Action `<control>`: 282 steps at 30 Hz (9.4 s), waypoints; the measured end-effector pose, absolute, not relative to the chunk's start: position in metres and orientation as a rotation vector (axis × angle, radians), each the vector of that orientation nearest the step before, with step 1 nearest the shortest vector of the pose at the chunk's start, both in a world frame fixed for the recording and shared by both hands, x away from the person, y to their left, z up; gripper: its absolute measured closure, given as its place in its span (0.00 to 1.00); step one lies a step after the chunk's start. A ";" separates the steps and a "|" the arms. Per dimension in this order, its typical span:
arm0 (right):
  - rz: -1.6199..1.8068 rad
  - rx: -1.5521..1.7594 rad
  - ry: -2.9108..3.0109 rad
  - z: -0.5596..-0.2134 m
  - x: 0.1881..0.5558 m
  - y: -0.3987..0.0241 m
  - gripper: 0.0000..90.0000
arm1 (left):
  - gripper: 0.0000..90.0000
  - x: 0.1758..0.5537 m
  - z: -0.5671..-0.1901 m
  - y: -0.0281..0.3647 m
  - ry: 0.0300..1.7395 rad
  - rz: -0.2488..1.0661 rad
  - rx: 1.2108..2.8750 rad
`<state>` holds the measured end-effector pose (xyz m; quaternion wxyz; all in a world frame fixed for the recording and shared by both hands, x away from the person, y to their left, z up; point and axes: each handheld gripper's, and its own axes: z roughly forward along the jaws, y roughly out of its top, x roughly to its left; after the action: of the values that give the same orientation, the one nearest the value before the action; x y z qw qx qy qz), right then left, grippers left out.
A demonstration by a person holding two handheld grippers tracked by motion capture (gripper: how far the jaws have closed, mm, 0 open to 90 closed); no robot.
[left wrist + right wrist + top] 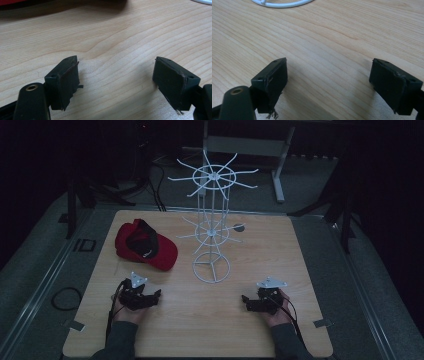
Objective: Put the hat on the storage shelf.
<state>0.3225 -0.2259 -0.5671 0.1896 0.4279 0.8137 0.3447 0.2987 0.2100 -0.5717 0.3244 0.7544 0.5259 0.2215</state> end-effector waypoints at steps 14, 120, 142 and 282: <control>0.969 1.203 2.288 -0.567 0.322 -0.226 0.16 | 0.41 0.297 -0.569 0.209 1.346 0.542 1.983; 0.968 1.209 2.285 -0.567 0.324 -0.225 0.16 | 0.95 0.349 -0.535 0.249 1.553 0.315 1.603; 0.969 1.210 2.284 -0.567 0.324 -0.225 0.16 | 0.95 0.333 -0.496 0.253 1.442 0.430 1.496; 0.969 1.212 2.283 -0.567 0.324 -0.225 0.16 | 0.95 0.320 -0.366 0.236 1.125 0.430 1.174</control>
<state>0.3242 -0.2251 -0.5668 0.1893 0.4311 0.8121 0.3446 0.3198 0.2360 -0.3664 0.6667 0.5203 0.4985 0.1906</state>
